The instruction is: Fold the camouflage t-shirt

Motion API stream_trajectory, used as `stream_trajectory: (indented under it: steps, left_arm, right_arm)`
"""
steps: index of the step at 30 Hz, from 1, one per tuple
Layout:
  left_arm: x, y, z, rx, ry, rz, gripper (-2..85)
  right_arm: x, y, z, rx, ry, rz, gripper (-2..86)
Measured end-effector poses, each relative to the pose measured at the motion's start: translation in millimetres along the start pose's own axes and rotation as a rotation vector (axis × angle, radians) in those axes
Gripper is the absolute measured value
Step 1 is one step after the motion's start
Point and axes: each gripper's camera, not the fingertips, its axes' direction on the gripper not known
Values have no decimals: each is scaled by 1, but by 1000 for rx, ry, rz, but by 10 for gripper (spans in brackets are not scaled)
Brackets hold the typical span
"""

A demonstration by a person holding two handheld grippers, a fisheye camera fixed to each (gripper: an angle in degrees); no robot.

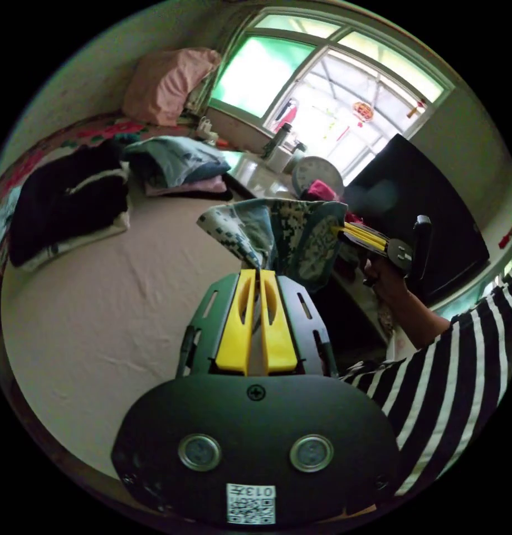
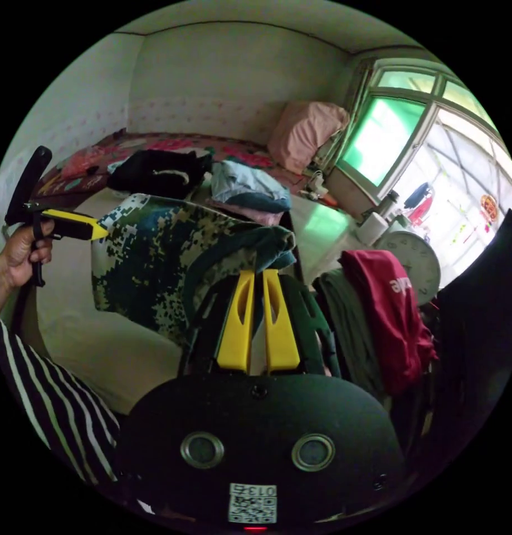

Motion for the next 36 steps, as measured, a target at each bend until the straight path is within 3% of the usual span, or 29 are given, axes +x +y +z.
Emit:
stream_trajectory:
  steps: [12, 14, 17, 21, 27, 31, 33, 36]
  left_arm:
    - [187, -184, 43, 18, 165, 477, 3]
    - [230, -225, 69, 3, 105, 561, 3]
    - [276, -268, 115, -35, 62, 625, 3]
    - [318, -299, 183, -111, -82, 680, 4]
    - [344, -314, 273, -288, -206, 720, 7]
    - [340, -316, 266, -225, -131, 631, 15]
    - [336, -315, 245, -136, -180, 585, 16]
    - [338, -300, 198, 109, -280, 578, 23]
  right_arm:
    - [184, 69, -146, 123, 231, 215, 22]
    - [212, 79, -154, 115, 296, 230, 22]
    - [256, 98, -147, 67, 378, 264, 22]
    - [304, 124, -108, -17, 326, 346, 23]
    - [318, 142, -45, -185, 340, 346, 35]
    - [308, 144, -42, -167, 422, 297, 84]
    - [310, 140, -59, -150, 498, 318, 93]
    - [306, 133, -101, 40, 544, 325, 75]
